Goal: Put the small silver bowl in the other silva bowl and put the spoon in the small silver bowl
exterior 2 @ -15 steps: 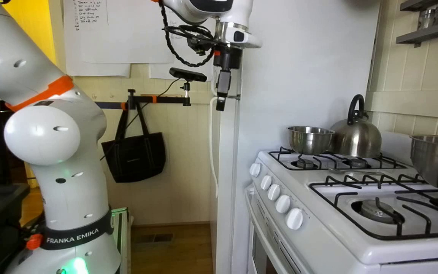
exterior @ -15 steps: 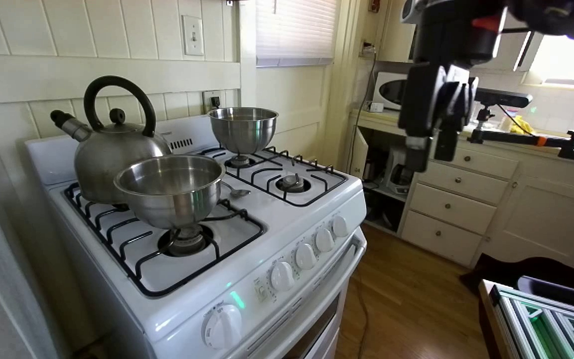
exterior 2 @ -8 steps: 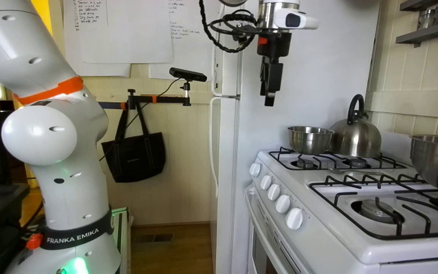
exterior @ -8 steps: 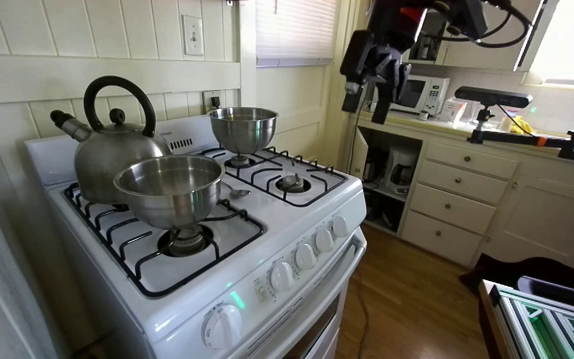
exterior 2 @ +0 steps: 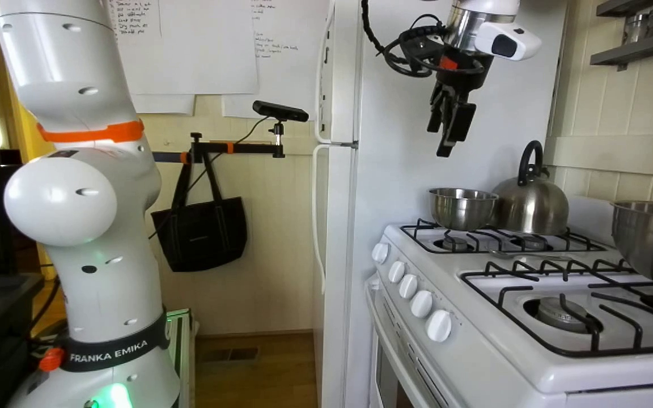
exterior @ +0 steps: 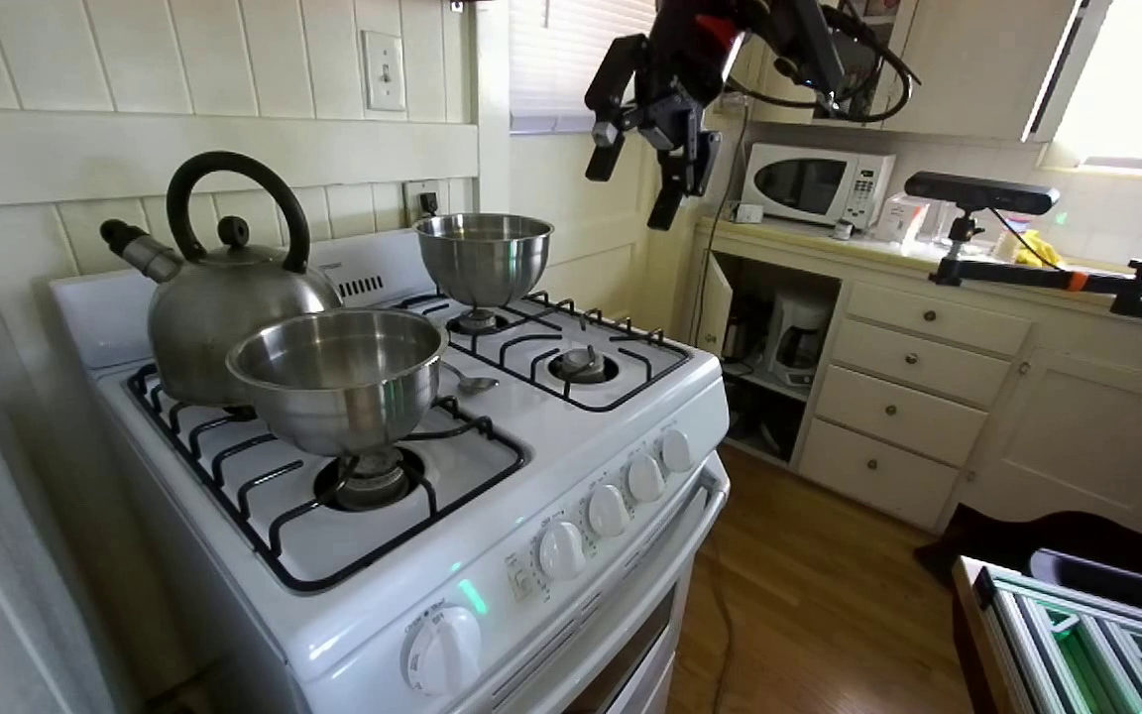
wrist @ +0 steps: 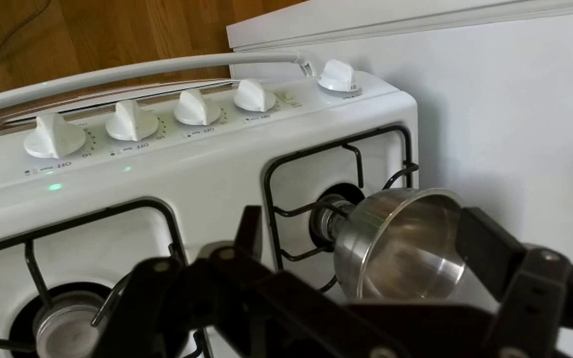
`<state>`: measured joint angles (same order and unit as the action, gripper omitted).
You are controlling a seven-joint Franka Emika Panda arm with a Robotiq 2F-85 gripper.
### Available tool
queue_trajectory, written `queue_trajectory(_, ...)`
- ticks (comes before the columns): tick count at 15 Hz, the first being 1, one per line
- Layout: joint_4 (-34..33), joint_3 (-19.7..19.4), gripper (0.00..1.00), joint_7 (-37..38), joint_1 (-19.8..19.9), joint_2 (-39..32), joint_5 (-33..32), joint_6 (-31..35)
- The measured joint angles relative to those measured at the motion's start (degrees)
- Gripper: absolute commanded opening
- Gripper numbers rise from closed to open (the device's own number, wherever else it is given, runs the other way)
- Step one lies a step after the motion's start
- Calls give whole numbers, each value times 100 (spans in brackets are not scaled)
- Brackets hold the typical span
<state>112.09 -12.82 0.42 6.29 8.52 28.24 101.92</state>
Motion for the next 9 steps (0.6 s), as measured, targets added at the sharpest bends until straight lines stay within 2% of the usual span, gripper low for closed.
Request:
queue_trajectory(5, -75, 23, 100, 3, 30, -68, 2, 16)
queue_trajectory(9, -588, 9, 100, 1, 124, -808, 101, 62)
